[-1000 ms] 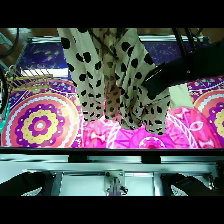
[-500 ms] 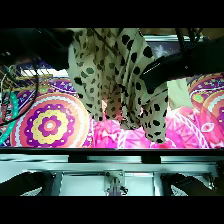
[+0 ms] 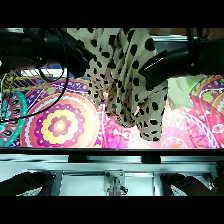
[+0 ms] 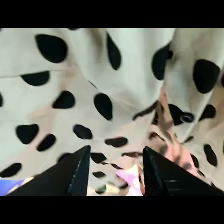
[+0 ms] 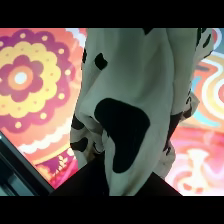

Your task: Fold the shirts.

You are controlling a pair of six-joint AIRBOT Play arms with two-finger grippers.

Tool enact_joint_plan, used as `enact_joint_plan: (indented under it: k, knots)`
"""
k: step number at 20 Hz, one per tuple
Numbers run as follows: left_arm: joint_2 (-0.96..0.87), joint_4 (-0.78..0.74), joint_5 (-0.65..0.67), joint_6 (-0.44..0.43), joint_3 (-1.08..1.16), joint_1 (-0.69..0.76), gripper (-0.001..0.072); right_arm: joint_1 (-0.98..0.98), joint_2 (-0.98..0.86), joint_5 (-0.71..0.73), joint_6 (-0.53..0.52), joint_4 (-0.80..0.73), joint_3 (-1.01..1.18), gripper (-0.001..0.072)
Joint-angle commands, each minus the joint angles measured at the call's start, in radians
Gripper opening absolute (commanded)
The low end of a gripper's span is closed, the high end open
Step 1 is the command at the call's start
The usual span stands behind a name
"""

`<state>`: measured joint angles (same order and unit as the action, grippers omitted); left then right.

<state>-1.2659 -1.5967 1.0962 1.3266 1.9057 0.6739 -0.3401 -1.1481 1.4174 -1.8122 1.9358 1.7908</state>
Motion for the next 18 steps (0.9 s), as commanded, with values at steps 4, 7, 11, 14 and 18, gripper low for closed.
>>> enact_joint_plan:
  k: [4, 7, 11, 14, 18]
  knots:
    - [0.000, -0.105, -0.122, -0.008, 0.002, 0.000, 0.0421, 0.013, 0.032, 0.007, 0.216, -0.328, 0.001, 0.0070]
    - [-0.001, -0.129, -0.117, -0.006, 0.002, -0.002, 0.0420, 0.104, 0.070, 0.007, 0.286, -0.394, 0.011, 0.0070]
    - [-0.003, -0.129, -0.117, -0.006, 0.001, -0.014, 0.0419, 0.297, 0.099, 0.011, 0.309, -0.429, 0.150, 0.0070]
    - [-0.003, -0.129, -0.117, -0.006, 0.001, -0.021, 0.0419, 0.441, 0.099, 0.056, 0.308, -0.467, 0.265, 0.0070]
    - [-0.003, -0.128, -0.117, -0.005, 0.001, -0.030, 0.0419, 0.616, 0.097, 0.232, 0.300, -0.468, 0.270, 0.0070]
